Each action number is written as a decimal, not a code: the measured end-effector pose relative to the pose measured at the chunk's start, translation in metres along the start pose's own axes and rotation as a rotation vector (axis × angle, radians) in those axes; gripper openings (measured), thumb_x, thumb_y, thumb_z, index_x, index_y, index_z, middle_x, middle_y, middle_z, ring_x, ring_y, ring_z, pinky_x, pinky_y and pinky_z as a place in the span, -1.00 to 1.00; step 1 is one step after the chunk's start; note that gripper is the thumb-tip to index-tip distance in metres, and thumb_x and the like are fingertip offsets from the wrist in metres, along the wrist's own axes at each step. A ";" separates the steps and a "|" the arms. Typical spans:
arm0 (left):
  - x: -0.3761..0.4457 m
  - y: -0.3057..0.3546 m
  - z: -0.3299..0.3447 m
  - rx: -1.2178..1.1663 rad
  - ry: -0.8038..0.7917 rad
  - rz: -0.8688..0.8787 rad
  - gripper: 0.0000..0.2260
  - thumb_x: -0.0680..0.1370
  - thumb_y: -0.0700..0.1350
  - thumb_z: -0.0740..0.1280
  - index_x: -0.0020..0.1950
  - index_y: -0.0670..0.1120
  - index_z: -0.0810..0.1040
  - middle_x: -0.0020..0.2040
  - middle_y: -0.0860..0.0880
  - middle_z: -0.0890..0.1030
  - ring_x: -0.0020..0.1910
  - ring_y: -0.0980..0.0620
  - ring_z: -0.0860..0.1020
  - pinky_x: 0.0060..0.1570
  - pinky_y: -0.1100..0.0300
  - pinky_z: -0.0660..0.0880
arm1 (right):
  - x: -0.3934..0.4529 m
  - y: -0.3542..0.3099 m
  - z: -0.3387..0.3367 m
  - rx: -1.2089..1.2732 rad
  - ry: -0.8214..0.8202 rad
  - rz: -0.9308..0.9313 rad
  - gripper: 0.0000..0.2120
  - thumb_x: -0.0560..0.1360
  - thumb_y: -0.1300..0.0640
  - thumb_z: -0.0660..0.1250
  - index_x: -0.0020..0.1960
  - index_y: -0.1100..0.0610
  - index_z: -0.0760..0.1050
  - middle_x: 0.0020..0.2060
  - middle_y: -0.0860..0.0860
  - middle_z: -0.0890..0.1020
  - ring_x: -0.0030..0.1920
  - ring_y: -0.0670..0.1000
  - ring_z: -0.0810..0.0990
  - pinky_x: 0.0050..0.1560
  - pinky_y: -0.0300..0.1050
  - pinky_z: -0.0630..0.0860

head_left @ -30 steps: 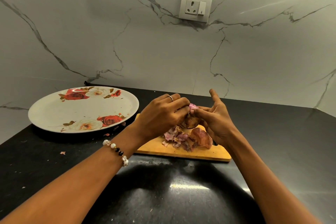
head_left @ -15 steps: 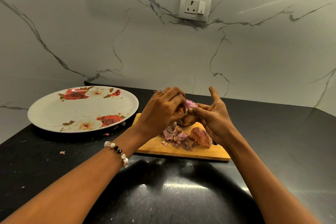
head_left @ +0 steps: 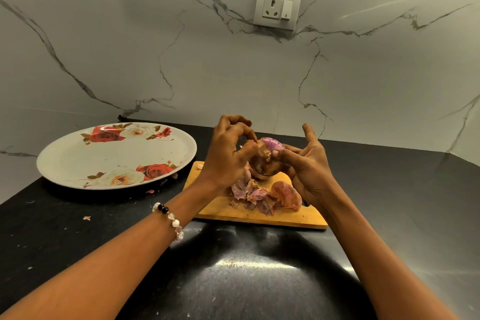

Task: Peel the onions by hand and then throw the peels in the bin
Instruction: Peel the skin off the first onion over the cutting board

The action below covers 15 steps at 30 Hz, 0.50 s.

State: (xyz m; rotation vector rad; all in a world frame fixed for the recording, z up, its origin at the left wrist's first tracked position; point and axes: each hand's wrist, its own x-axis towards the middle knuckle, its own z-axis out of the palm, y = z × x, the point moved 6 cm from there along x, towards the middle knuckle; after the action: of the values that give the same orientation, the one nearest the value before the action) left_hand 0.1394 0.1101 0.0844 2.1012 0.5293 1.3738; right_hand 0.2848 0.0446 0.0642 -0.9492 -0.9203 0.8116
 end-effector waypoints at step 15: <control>0.007 -0.007 -0.019 0.059 0.050 0.011 -0.71 0.46 0.01 0.44 0.17 0.04 0.60 0.09 0.06 0.61 0.10 0.04 0.51 -0.06 0.29 0.46 | 0.001 -0.006 -0.009 -0.096 0.040 -0.050 0.02 0.39 0.46 0.39 0.60 0.05 -0.16 -0.12 0.19 0.68 -0.09 0.14 0.71 -0.09 0.03 0.66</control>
State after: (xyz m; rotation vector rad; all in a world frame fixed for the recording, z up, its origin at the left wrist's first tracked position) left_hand 0.1243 0.1247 0.0910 2.1242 0.5864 1.4370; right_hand 0.2947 0.0408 0.0678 -1.0188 -0.9513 0.7083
